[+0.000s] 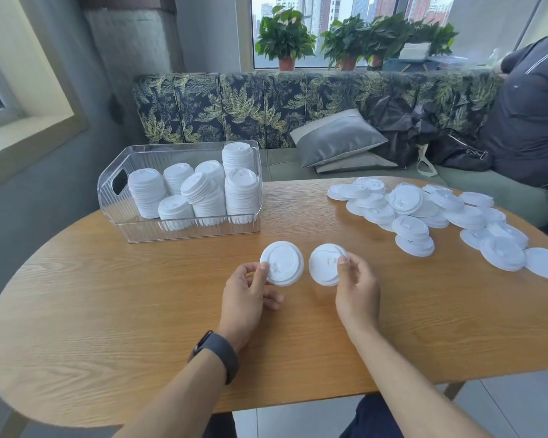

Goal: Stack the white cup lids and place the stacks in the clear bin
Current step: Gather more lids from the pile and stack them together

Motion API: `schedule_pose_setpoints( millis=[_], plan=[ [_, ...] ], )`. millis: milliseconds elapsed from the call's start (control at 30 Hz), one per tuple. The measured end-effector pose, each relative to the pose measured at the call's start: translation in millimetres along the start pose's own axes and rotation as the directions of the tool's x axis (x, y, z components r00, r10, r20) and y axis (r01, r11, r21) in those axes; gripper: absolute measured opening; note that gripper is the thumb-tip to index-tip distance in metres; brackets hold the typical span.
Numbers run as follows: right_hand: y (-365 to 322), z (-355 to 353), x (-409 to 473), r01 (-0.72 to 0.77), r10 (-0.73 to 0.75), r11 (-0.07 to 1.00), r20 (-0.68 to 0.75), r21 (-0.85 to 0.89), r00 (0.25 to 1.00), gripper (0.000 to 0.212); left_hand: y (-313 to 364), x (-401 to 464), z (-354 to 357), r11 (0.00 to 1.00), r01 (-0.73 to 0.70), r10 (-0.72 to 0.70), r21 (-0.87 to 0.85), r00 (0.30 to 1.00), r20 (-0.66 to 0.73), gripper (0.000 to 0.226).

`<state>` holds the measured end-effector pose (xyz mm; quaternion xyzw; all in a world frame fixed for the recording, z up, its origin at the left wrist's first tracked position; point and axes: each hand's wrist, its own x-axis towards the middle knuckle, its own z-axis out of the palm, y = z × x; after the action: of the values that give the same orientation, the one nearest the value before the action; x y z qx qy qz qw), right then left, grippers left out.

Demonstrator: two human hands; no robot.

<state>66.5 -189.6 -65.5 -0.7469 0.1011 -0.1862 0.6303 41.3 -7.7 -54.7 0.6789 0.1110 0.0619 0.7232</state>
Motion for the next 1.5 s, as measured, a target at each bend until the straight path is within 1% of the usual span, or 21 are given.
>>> schedule_pose_setpoints(
  millis=[67, 133, 200, 300, 433, 533, 667, 733, 833, 933, 1033, 1100, 1167, 1233, 1333, 1500],
  plan=[
    [1.5, -1.1, 5.4, -0.124, 0.12, 0.99, 0.059, 0.066, 0.991, 0.026, 0.0, -0.3, 1.5, 1.0, 0.0, -0.001, 0.016, 1.0, 0.026, 0.033],
    [0.6, -2.2, 8.4, -0.269, 0.242, 0.946, 0.157, 0.183, 0.958, 0.024, 0.6, -0.9, 3.0, 0.999, 0.004, -0.007, 0.044, 0.998, 0.063, 0.033],
    [-5.5, -4.1, 6.9, -0.362, 0.295, 0.892, 0.258, 0.271, 0.92, 0.022, 1.6, -1.9, 3.5, 0.996, 0.005, -0.015, 0.088, 0.994, 0.107, 0.033],
    [-11.9, -4.1, 3.4, -0.42, 0.317, 0.854, 0.335, 0.307, 0.887, 0.022, 3.8, -3.5, 3.4, 0.992, -0.001, -0.017, 0.124, 0.989, 0.144, 0.035],
    [-12.7, -1.5, 1.7, -0.503, 0.355, 0.77, 0.392, 0.392, 0.849, 0.016, 5.6, -4.1, 3.9, 0.993, 0.013, -0.03, 0.121, 0.99, 0.139, 0.034],
    [-13.2, -4.7, 0.5, -0.549, 0.332, 0.696, 0.471, 0.462, 0.817, 0.019, 5.9, -3.7, 4.2, 0.994, 0.018, -0.033, 0.112, 0.991, 0.133, 0.034],
    [-12.6, -6.7, -2.2, -0.614, 0.281, 0.614, 0.59, 0.496, 0.757, 0.015, 7.8, -3.3, 4.7, 0.995, 0.048, -0.059, 0.085, 0.989, 0.133, 0.033],
    [-13.1, -6.3, -3.1, -0.61, 0.24, 0.635, 0.629, 0.475, 0.74, 0.025, 8.4, -2.4, 3.1, 0.996, 0.063, -0.072, 0.065, 0.987, 0.141, 0.033],
    [-12.6, -5.7, -4.8, -0.567, 0.208, 0.717, 0.653, 0.404, 0.728, 0.04, 9.8, -1.0, 0.3, 0.996, 0.087, -0.09, 0.025, 0.983, 0.158, 0.034],
    [-14.1, -3.1, -8.5, -0.463, 0.206, 0.846, 0.637, 0.266, 0.742, 0.042, 11.2, -0.3, -2.9, 0.995, 0.103, -0.1, -0.013, 0.981, 0.166, 0.035],
    [-16.1, -0.8, -11.8, -0.371, 0.186, 0.912, 0.63, 0.174, 0.754, 0.04, 11.1, 1.9, -5.7, 0.991, 0.125, -0.114, -0.052, 0.977, 0.178, 0.036],
    [-18.8, -0.9, -12.1, -0.363, 0.173, 0.915, 0.641, 0.176, 0.748, 0.038, 10.8, 2.8, -6.5, 0.987, 0.139, -0.124, -0.074, 0.976, 0.182, 0.036],
    [-23.8, -1.4, -11.6, -0.407, 0.174, 0.888, 0.664, 0.213, 0.727, 0.034, 9.9, 3.1, -6.9, 0.986, 0.141, -0.123, -0.086, 0.975, 0.184, 0.036],
    [-28.2, -1.2, -11.4, -0.454, 0.198, 0.86, 0.667, 0.234, 0.718, 0.036, 9.0, 3.2, -7.7, 0.986, 0.138, -0.118, -0.094, 0.976, 0.184, 0.037],
    [-25.8, 0.8, -9.8, -0.481, 0.243, 0.839, 0.616, 0.253, 0.749, 0.04, 8.0, 3.5, -9.2, 0.982, 0.138, -0.115, -0.133, 0.98, 0.164, 0.039],
    [-20.3, -1.1, -7.1, -0.548, 0.283, 0.756, 0.575, 0.359, 0.768, 0.035, 8.4, 4.0, -8.7, 0.97, 0.139, -0.118, -0.2, 0.987, 0.11, 0.04]
  ],
)
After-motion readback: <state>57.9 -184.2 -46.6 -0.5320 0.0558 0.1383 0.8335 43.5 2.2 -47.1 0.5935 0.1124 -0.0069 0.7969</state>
